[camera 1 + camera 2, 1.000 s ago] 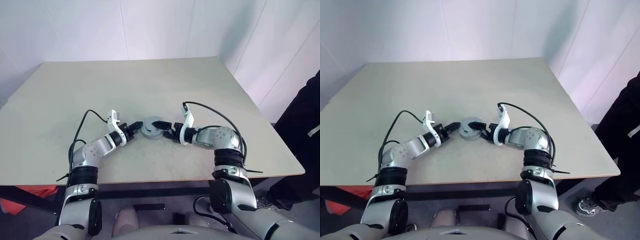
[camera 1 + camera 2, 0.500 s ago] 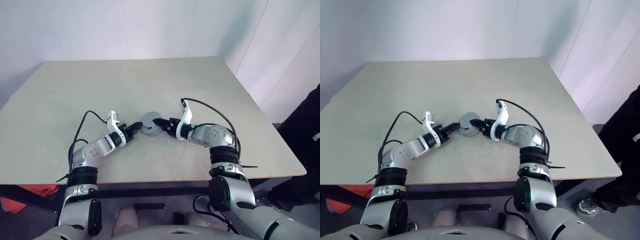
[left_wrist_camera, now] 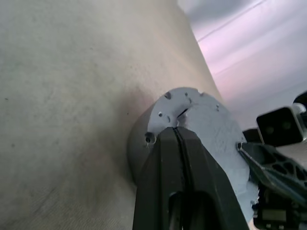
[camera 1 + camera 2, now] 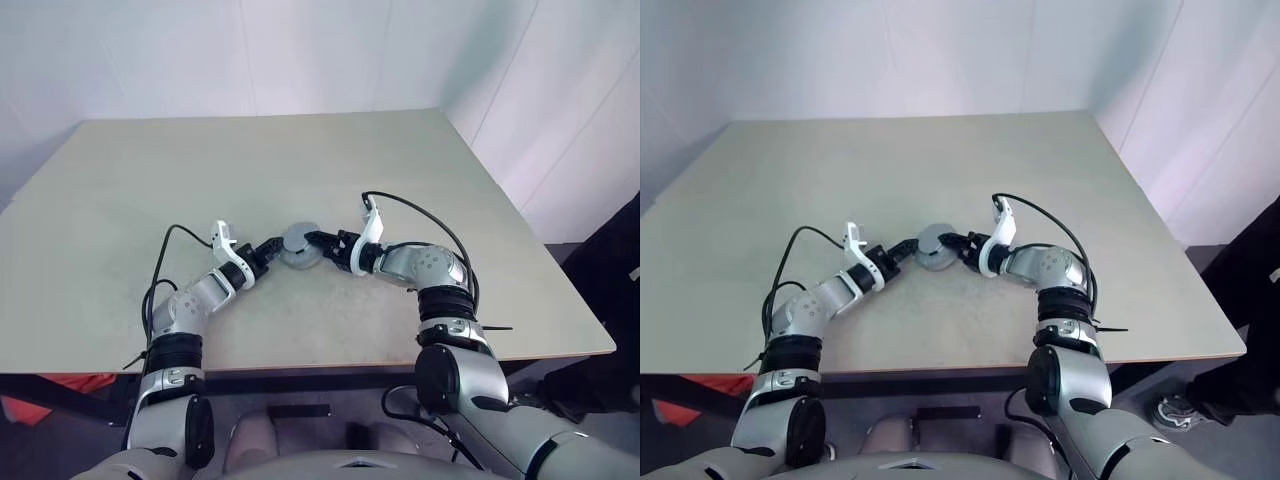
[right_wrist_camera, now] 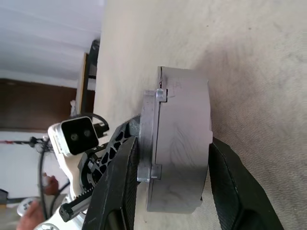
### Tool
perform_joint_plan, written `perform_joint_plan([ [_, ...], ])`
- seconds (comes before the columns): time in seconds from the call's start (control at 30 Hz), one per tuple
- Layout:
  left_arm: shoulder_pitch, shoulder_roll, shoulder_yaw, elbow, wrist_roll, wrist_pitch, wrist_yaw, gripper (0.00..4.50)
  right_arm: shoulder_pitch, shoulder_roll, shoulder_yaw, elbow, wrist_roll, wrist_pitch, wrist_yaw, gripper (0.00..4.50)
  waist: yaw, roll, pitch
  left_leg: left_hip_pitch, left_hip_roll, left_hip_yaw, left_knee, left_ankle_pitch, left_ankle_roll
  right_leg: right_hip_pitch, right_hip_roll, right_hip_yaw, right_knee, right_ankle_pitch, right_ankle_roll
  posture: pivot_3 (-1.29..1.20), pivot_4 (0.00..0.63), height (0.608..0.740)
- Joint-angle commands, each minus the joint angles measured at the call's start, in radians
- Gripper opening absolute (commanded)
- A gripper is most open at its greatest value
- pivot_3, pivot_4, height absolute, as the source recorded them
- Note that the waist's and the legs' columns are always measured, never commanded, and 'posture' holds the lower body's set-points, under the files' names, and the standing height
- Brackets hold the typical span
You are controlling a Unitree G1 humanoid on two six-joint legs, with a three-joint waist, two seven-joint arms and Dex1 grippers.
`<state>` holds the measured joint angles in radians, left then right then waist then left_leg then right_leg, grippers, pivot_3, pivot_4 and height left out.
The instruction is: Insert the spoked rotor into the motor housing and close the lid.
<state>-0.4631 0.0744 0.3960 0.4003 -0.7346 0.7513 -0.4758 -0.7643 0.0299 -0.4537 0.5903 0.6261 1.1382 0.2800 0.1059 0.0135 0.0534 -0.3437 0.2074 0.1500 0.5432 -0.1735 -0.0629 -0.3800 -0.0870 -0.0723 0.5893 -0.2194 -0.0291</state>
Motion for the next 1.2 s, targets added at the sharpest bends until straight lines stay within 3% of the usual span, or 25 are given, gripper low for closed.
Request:
perform_joint_plan([
  [0.03,-0.046,-0.001,0.084,-0.013,-0.087,-0.020,0.030,0.00,-0.055,-0.001,-0.073,0.047,0.050,-0.027,-0.058,2.01,-0.002,0.000,0.000,-0.002,0.000,0.000,0.000,0.000,0.000,-0.002,0.000,0.000,0.000,0.003,-0.005,0.00,0.000,0.740],
  [0.27,-0.057,-0.008,0.166,-0.014,-0.164,-0.031,0.072,0.00,-0.102,-0.003,-0.146,0.103,0.105,-0.051,-0.105,2.01,-0.004,0.000,0.000,-0.008,0.000,0.000,0.001,-0.001,0.001,-0.008,0.001,0.000,0.001,0.004,-0.006,0.00,0.000,0.740],
  [0.8,-0.008,-0.020,0.191,-0.084,-0.297,0.019,0.079,0.00,-0.261,0.010,-0.265,0.201,0.236,-0.134,-0.160,2.01,-0.003,-0.001,0.001,-0.027,0.001,0.000,0.010,-0.002,0.004,-0.023,0.002,-0.001,0.005,0.006,-0.002,0.00,0.000,0.740],
  [0.9,0.003,-0.034,0.212,-0.110,-0.366,0.036,0.078,0.61,-0.261,0.019,-0.255,0.196,0.238,-0.131,-0.161,2.01,-0.002,-0.002,0.002,-0.030,0.002,0.000,0.020,-0.004,0.006,-0.027,0.001,-0.001,0.016,0.006,-0.003,0.00,0.000,0.740],
  [1.2,0.009,-0.020,0.202,-0.108,-0.482,0.139,0.105,3.75,-0.264,0.026,-0.236,0.165,0.269,-0.094,-0.156,2.01,0.000,-0.002,0.002,-0.030,0.006,0.000,0.027,-0.003,0.004,-0.025,0.001,-0.002,0.020,0.004,-0.008,0.00,0.000,0.740],
])
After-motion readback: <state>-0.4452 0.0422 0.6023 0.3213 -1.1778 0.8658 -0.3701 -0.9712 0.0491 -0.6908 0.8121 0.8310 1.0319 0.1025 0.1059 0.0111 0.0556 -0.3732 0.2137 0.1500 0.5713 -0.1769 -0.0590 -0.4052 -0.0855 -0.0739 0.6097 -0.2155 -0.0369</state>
